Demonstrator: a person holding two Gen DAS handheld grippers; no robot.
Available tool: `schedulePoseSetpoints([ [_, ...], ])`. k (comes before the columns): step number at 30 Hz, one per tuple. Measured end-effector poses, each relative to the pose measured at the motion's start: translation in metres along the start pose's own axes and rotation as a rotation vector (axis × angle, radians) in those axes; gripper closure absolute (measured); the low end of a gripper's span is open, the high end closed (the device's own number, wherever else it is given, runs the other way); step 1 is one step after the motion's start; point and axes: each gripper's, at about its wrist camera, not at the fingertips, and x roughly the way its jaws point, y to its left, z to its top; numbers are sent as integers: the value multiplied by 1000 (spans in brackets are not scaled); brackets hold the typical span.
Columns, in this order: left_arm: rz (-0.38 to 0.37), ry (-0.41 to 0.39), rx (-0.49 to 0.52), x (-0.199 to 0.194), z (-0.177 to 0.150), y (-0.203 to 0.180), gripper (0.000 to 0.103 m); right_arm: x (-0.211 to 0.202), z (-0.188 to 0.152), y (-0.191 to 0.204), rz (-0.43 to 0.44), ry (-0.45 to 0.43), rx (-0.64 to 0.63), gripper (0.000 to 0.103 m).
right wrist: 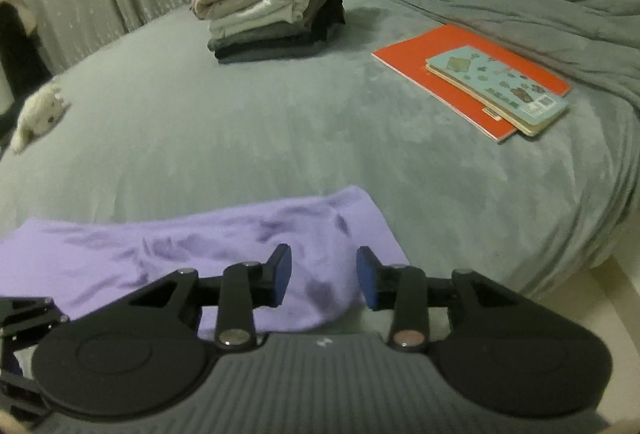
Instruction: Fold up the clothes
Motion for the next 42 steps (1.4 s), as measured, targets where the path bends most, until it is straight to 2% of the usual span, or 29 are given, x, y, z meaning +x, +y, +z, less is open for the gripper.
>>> schedulePoseSetpoints([
  [7, 87, -10, -42, -3, 4, 22, 58, 28, 17, 4, 16, -18, -33, 63],
  [9, 116, -5, -56, -2, 4, 28, 58, 36, 17, 6, 24, -21, -75, 63],
  [12, 142, -1, -74, -3, 4, 35, 58, 44, 10, 10, 69, -32, -189, 69],
  [15, 160, 2, -82, -2, 5, 40, 57, 47, 4, 9, 75, -32, -252, 74],
  [17, 173, 7, -86, -1, 5, 41, 57, 46, 2, 8, 76, -43, -269, 92],
  [19, 188, 13, -87, 2, 5, 42, 57, 45, 1, 5, 82, -53, -262, 101],
  [23, 211, 11, -100, 5, 4, 45, 57, 41, -1, 5, 81, -100, -262, 102],
  [30, 228, -18, -115, -1, 2, 50, 57, 14, -2, 2, 15, -277, -235, 102],
  [33, 236, -24, -122, -2, 2, 51, 57, 12, 1, -2, -22, -313, -211, 102],
  [39, 271, -18, -128, -1, 3, 59, 57, 42, 5, 0, -70, -197, -221, 102],
  [42, 271, -13, -152, -2, 3, 65, 57, 47, 5, -2, -83, -167, -201, 98],
])
